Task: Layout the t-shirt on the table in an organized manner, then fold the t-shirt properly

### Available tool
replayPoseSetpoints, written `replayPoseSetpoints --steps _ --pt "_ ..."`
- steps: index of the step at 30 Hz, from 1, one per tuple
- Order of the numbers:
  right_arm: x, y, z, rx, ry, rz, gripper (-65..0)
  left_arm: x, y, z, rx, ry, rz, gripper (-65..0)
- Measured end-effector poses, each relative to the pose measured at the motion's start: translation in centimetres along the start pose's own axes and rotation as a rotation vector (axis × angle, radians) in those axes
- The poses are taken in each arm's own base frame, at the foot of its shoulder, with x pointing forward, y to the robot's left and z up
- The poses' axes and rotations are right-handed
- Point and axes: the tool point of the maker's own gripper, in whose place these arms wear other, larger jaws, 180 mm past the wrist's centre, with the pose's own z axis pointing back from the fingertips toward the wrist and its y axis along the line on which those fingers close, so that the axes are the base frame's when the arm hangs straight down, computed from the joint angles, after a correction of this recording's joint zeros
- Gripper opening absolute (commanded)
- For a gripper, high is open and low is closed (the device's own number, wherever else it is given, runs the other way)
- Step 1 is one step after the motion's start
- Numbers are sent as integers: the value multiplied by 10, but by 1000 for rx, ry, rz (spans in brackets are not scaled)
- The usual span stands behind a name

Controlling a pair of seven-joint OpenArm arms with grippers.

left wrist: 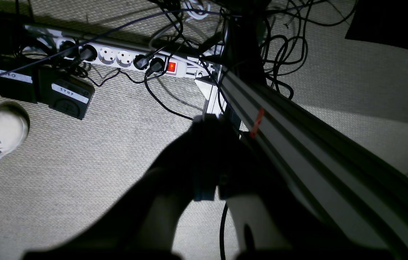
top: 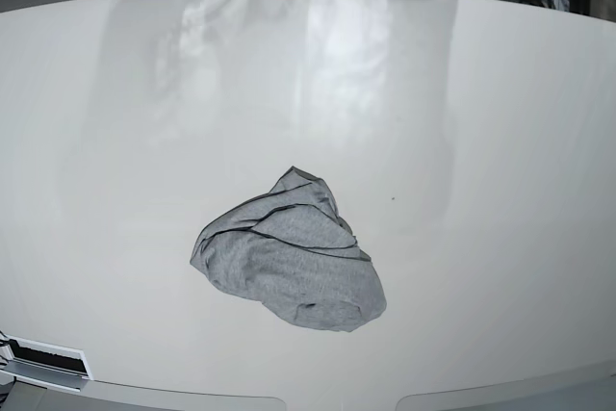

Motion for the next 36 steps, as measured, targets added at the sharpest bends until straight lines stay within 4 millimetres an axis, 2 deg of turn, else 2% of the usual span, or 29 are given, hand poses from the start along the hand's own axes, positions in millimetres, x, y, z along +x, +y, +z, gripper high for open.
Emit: replayPoseSetpoints --steps 5,11,23,32,36 --pt "-1 17 1 99 3 28 -650 -4 -5 0 -33 20 -144 -650" --pt "4 15 1 93 -13 28 -650 -6 -8 1 -49 30 -248 -650" --pt "3 15 1 93 -13 26 -650 -15 -15 3 -84 59 -248 -650" --pt "3 14 1 92 -13 27 -650 -1 -10 4 -73 59 -263 -650" --pt "3 14 2 91 -13 26 -650 -1 -12 4 -78 60 -264 -650"
